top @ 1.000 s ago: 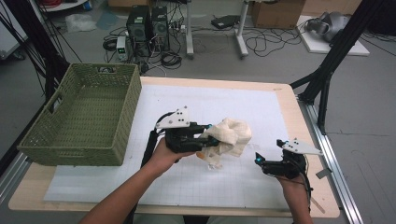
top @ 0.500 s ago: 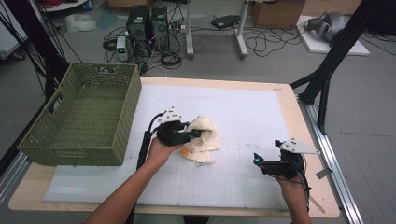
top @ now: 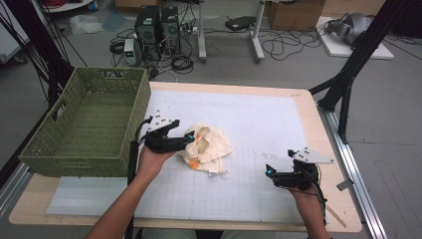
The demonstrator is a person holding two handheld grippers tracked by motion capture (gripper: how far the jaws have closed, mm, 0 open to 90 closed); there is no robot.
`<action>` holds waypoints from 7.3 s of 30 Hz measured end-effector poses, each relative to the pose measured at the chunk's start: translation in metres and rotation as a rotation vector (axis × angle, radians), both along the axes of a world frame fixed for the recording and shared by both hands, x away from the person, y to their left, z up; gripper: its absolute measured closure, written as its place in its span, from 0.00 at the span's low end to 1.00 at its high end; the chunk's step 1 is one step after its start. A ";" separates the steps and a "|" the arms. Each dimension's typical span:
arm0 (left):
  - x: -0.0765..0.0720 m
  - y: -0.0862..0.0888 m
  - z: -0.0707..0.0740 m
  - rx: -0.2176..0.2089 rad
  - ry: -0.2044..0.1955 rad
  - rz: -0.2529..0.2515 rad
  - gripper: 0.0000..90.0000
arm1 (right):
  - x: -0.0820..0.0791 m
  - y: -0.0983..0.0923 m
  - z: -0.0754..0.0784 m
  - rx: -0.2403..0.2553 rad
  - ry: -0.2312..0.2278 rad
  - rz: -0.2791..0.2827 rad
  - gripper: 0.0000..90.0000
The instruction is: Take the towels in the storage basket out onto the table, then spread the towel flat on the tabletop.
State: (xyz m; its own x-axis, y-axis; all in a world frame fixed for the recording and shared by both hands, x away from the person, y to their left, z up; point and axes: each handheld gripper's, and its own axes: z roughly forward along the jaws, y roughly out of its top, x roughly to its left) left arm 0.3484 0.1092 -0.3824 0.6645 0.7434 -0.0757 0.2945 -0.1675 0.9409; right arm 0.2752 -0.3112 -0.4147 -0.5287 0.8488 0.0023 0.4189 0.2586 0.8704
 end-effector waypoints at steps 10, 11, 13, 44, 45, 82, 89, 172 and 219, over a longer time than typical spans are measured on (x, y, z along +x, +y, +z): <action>-0.014 0.019 -0.014 -0.065 -0.024 -0.024 0.20 | 0.004 0.007 0.000 -0.017 -0.017 0.031 0.02; -0.016 0.020 -0.015 -0.065 -0.019 -0.025 0.20 | 0.003 0.008 0.000 -0.021 -0.014 0.037 0.02; -0.022 0.020 -0.018 -0.067 -0.020 -0.029 0.20 | 0.004 0.007 0.002 -0.037 -0.029 0.044 0.02; -0.026 0.025 -0.028 -0.058 0.003 -0.042 0.22 | 0.007 0.003 0.000 -0.037 -0.019 0.056 0.05; -0.026 0.025 -0.028 -0.055 0.004 -0.044 0.23 | 0.007 0.004 0.000 -0.041 -0.019 0.064 0.05; -0.020 0.024 -0.037 -0.017 0.066 -0.075 0.35 | 0.079 0.131 -0.025 -0.192 0.083 0.442 0.62; -0.019 0.027 -0.038 -0.024 0.069 -0.063 0.36 | 0.085 0.135 -0.028 -0.172 0.171 0.458 0.95; -0.017 0.025 -0.042 0.005 0.079 -0.070 0.40 | 0.168 0.028 0.002 -0.109 0.180 -0.168 0.86; -0.020 0.030 -0.038 -0.005 0.060 -0.049 0.40 | 0.025 0.103 -0.028 -0.163 0.212 0.472 0.98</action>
State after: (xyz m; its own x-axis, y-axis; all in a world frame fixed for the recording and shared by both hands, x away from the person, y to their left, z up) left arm 0.3289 0.1387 -0.4200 0.6940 0.7098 -0.1202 0.3422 -0.1783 0.9225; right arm 0.3006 -0.2085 -0.4424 -0.8549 0.5173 0.0385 0.3864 0.5854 0.7128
